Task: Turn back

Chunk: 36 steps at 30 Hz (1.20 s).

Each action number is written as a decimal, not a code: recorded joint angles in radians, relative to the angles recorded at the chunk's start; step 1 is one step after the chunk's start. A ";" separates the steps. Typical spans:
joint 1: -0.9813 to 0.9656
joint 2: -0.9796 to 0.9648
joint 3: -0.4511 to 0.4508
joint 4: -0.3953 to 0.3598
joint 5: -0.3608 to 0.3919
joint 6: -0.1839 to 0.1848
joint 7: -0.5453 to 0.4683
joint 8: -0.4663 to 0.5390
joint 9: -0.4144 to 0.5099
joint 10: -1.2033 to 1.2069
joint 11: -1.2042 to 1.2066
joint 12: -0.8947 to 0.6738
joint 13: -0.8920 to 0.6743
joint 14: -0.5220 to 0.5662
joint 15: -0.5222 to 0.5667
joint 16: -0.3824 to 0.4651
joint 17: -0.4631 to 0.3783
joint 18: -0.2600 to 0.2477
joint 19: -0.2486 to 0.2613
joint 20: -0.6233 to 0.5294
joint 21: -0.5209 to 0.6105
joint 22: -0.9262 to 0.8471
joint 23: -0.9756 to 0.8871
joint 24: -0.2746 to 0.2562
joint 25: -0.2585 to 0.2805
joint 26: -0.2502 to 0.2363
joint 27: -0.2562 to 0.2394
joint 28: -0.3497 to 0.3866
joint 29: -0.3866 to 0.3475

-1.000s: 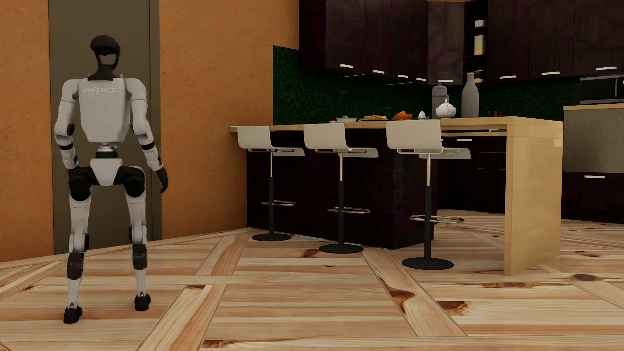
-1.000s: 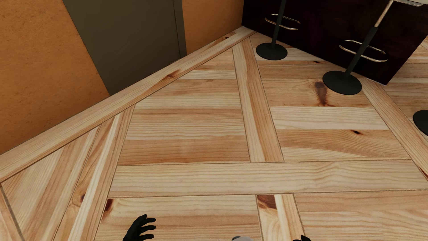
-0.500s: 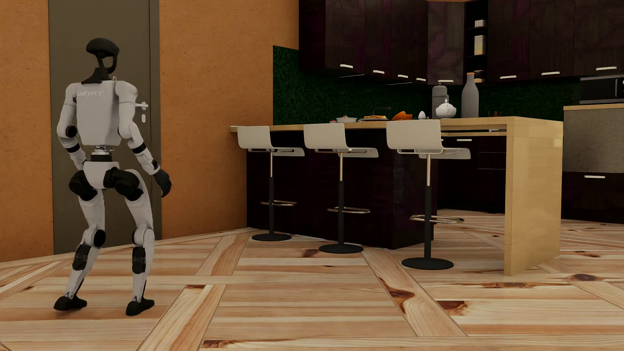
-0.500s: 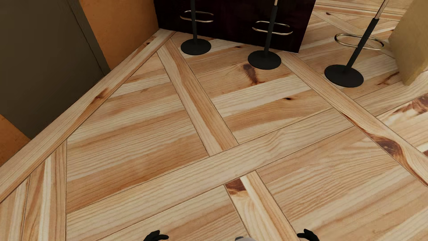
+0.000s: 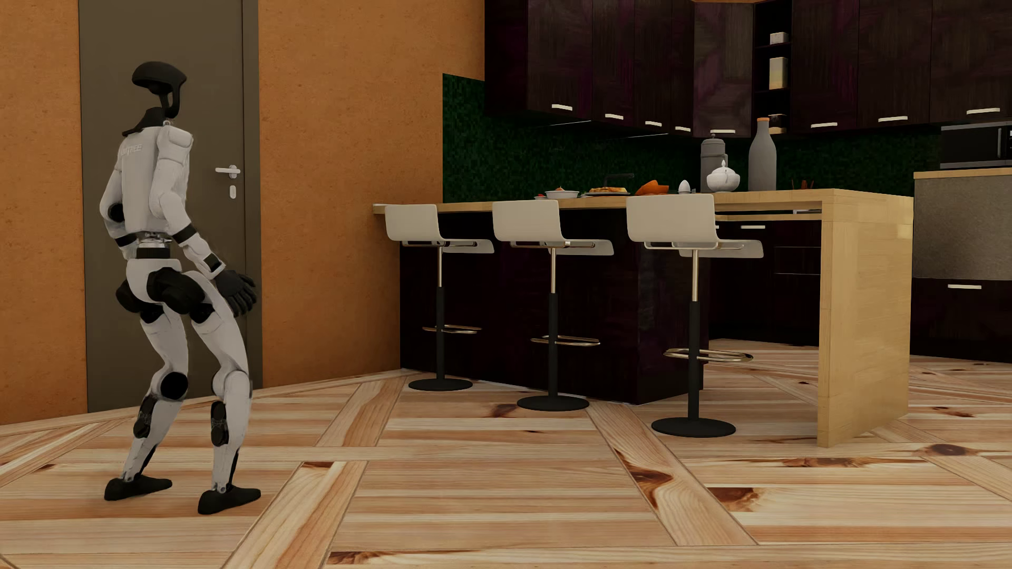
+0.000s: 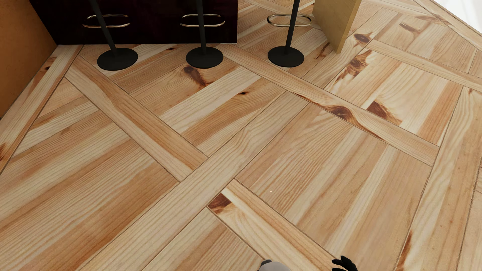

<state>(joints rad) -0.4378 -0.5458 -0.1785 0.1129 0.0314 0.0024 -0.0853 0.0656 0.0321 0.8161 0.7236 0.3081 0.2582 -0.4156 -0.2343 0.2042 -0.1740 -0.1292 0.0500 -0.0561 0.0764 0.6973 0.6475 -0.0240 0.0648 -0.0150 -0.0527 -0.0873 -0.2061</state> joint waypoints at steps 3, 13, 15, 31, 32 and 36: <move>0.072 -0.003 -0.078 0.022 -0.062 -0.018 0.123 -0.034 -0.012 -0.060 0.036 -0.106 0.006 0.010 -0.063 -0.005 0.036 0.036 0.028 0.003 0.010 -0.044 -0.025 -0.003 0.020 0.081 0.069 0.040 0.020; 0.090 0.086 0.256 -0.017 -0.095 0.034 0.042 -0.048 0.012 -0.118 -0.045 -0.079 -0.141 0.039 -0.010 -0.045 0.009 0.025 0.013 0.016 -0.021 -0.065 -0.032 -0.032 -0.009 0.164 -0.033 0.127 0.193; 0.098 0.091 0.238 -0.018 -0.095 0.025 0.046 -0.043 0.034 -0.118 -0.042 -0.116 -0.109 0.041 -0.008 -0.035 0.005 0.025 0.013 0.008 -0.021 -0.056 -0.042 0.041 -0.055 0.156 0.036 0.101 0.202; 0.095 0.092 0.202 -0.023 -0.094 -0.001 0.061 -0.022 -0.018 -0.115 -0.060 -0.121 -0.084 0.040 0.006 -0.051 -0.006 0.039 0.027 0.002 -0.037 -0.056 -0.049 0.007 -0.059 0.076 0.096 0.090 0.223; 0.097 0.099 0.218 -0.026 -0.098 0.005 0.058 -0.026 -0.014 -0.128 -0.074 -0.120 -0.087 0.047 0.011 -0.050 -0.006 0.041 0.029 0.002 -0.044 -0.057 -0.044 0.007 -0.058 0.081 0.097 0.095 0.226; 0.083 0.081 0.227 -0.037 -0.108 0.009 0.057 -0.025 0.018 -0.118 -0.055 -0.101 -0.141 0.042 -0.001 -0.057 -0.007 0.044 0.032 -0.005 -0.036 -0.054 -0.056 0.038 -0.059 0.098 0.040 0.119 0.220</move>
<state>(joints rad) -0.3550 -0.4645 0.0486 0.0762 -0.0769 0.0116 -0.0287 0.0407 0.0504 0.6980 0.6684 0.2076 0.1171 -0.3733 -0.2348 0.1474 -0.1810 -0.0849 0.0823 -0.0609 0.0403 0.6437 0.5919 0.0143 0.0060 0.0834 -0.0122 0.0321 0.0140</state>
